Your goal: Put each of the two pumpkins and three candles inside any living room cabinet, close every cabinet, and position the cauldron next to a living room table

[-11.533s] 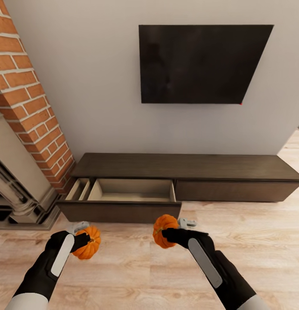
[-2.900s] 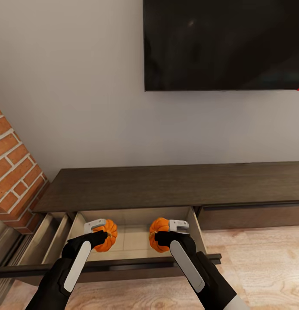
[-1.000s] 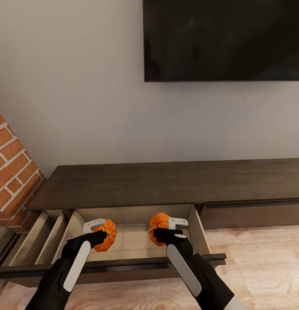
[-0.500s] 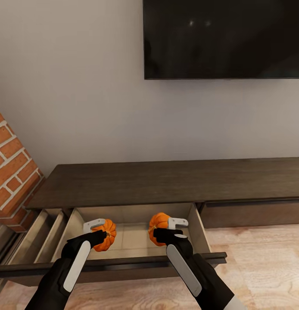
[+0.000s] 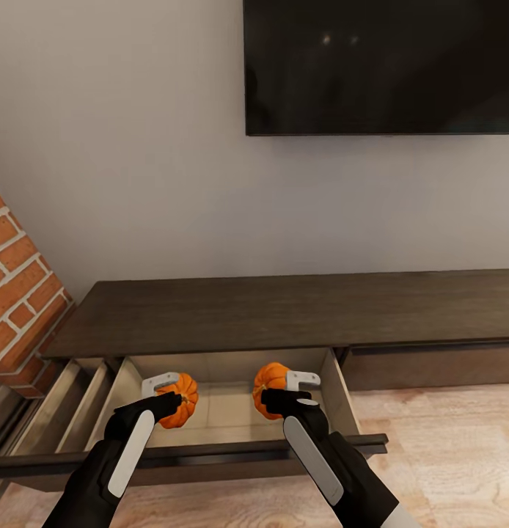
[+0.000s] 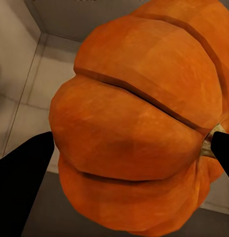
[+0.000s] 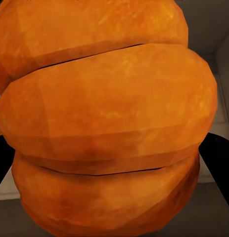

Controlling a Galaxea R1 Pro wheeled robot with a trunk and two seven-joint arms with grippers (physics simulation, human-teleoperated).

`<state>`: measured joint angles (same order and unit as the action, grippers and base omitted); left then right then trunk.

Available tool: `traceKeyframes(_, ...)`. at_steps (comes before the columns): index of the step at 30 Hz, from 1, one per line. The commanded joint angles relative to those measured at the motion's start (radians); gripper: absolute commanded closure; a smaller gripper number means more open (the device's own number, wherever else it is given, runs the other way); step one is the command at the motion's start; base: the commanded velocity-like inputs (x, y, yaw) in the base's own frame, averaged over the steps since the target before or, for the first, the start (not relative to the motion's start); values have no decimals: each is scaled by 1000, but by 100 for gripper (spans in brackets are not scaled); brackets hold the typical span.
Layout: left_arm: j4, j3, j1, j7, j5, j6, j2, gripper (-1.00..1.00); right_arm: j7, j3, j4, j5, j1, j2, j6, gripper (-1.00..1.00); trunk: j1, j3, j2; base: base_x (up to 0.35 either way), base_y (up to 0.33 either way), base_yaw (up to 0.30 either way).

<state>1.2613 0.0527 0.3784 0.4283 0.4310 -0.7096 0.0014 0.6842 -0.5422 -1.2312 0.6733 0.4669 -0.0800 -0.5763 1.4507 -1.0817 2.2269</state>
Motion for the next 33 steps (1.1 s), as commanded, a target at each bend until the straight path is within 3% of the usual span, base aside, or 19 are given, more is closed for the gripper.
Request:
traceKeyframes(1, 1, 1, 1, 9, 10, -2, 0, 100, 9, -1, -1, 8, 1, 0, -3, 100, 0, -1, 0, 19, 0, 0)
traceKeyframes(8, 1, 1, 1, 9, 11, -2, 0, 100, 17, 0, -1, 10, 1, 0, -11, 100, 0, -1, 0, 5, 0, 0)
traceKeyframes(18, 1, 1, 1, 9, 11, -2, 0, 100, 20, 3, 78, 18, -5, 1, -7, 100, 31, -26, 56, 0, 0, 0)
traceKeyframes(30, 1, 1, 0, 9, 11, -2, 0, 100, 18, 2, 87, 9, -5, 1, 8, 100, 50, -42, 91, 0, 0, 0)
traceKeyframes(33, 1, 1, 0, 9, 12, -2, 0, 100, 20, 2, 88, 7, -5, 2, 41, 100, 57, -48, 105, 0, 0, 0)
